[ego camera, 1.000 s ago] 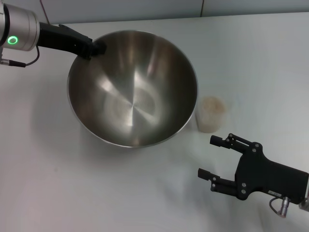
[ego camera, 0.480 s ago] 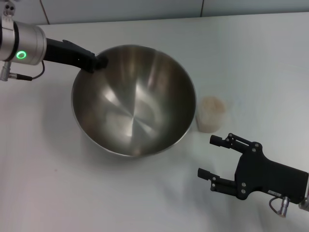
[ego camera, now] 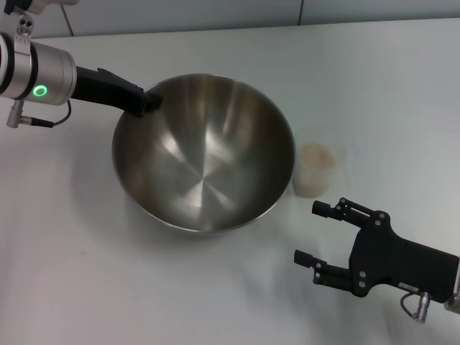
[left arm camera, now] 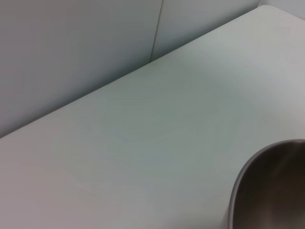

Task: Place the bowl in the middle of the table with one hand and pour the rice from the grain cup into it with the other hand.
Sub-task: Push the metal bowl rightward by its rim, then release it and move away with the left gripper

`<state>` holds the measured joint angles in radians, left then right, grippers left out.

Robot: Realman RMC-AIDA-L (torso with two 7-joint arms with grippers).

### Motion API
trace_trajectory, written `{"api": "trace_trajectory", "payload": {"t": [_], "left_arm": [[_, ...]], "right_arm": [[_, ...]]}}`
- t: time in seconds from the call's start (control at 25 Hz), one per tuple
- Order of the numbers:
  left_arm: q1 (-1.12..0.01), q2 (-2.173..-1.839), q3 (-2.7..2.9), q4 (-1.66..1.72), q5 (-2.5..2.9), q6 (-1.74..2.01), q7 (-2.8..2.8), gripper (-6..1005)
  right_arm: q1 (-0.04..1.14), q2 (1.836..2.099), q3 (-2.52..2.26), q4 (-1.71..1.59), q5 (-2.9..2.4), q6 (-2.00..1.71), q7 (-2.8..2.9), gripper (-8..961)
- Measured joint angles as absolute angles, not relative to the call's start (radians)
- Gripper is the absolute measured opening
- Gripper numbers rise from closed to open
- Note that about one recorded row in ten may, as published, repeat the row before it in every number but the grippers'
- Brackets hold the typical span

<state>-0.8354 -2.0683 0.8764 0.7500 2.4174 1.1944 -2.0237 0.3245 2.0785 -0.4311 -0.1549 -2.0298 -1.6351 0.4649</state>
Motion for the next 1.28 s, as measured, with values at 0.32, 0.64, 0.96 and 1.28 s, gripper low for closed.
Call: {"api": "trace_trajectory", "payload": {"t": [0.32,0.64,0.96,1.28], "left_arm": [[-0.832,-2.068,0.876,0.750,2.416,1.182,-2.023,118],[-0.830,-2.069,0.881,0.750,2.414,1.170,-2.016,256],[-0.830,-2.069,0.882,0.754,2.412,1.169,-2.013,719],[-0.830,-2.069,0.881,0.757,2.411,1.169,-2.013,844]], "right_arm": [[0.324,2.079,-0.431,-0.155,-2.030,-1.635,0.465,796],[0.324,2.080,-0.431,-0.155,-2.030,-1.635,0.465,796],[0.326,2.080,-0.431,-0.155,-2.029,-1.635,0.465,794],[0.328,2.080,-0.431,-0.155,-2.029,-1.635,0.465,789]]}}
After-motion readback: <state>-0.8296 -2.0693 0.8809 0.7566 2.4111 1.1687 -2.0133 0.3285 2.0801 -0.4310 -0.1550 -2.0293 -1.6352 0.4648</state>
